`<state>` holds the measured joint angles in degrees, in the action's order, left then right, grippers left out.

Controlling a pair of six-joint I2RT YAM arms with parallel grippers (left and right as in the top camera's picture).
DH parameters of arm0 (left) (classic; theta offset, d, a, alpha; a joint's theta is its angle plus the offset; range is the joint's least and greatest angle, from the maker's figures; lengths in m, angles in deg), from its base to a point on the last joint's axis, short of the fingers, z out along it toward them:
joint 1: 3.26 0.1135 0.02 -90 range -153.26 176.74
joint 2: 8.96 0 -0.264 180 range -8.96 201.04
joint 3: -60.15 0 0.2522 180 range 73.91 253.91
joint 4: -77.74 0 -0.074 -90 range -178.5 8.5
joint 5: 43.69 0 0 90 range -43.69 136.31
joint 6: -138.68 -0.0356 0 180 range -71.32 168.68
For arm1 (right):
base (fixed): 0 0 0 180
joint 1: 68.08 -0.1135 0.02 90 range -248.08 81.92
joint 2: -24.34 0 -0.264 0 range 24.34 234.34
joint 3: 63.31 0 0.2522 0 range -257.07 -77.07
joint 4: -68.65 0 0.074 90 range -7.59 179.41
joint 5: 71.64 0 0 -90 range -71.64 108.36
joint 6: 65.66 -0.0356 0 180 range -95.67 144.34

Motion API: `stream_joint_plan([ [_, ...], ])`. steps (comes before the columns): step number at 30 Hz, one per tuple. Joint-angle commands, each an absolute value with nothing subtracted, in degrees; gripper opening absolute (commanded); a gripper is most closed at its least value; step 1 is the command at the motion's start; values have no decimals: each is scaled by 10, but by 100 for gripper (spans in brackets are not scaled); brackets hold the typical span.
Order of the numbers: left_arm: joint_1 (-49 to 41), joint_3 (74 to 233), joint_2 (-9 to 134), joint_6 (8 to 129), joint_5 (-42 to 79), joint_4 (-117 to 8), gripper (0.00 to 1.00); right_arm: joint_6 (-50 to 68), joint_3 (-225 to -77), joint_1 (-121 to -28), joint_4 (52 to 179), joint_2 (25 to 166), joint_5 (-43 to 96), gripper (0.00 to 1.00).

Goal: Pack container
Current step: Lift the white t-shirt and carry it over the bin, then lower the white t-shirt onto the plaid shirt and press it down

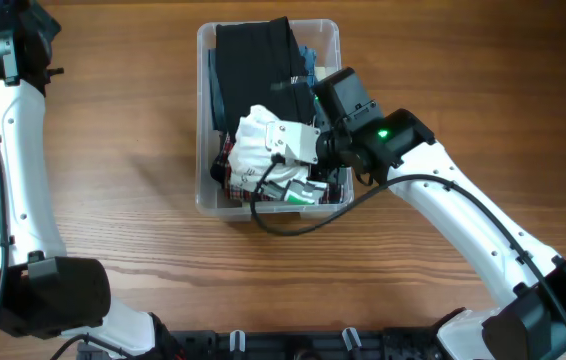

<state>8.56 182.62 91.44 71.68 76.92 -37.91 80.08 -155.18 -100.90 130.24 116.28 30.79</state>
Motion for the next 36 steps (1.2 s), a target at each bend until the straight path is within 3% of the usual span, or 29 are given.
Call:
stream_joint_plan([
  [1, 89, 1826, 917, 710, 779, -380, 100, 893, -1556, -1008, 1323, 1162, 350, 4],
  [7, 89, 1826, 917, 710, 779, -380, 100, 932, -1556, -1008, 1368, 1163, 446, 4],
  [23, 89, 1826, 917, 710, 779, -380, 100, 896, -1556, -1008, 1315, 1190, 383, 4],
  [30, 89, 1826, 917, 710, 779, -380, 100, 725, -1556, -1008, 1230, 1191, 383, 4],
  [36, 89, 1826, 917, 710, 779, -380, 100, 469, -1556, -1008, 1177, 1191, 383, 4],
])
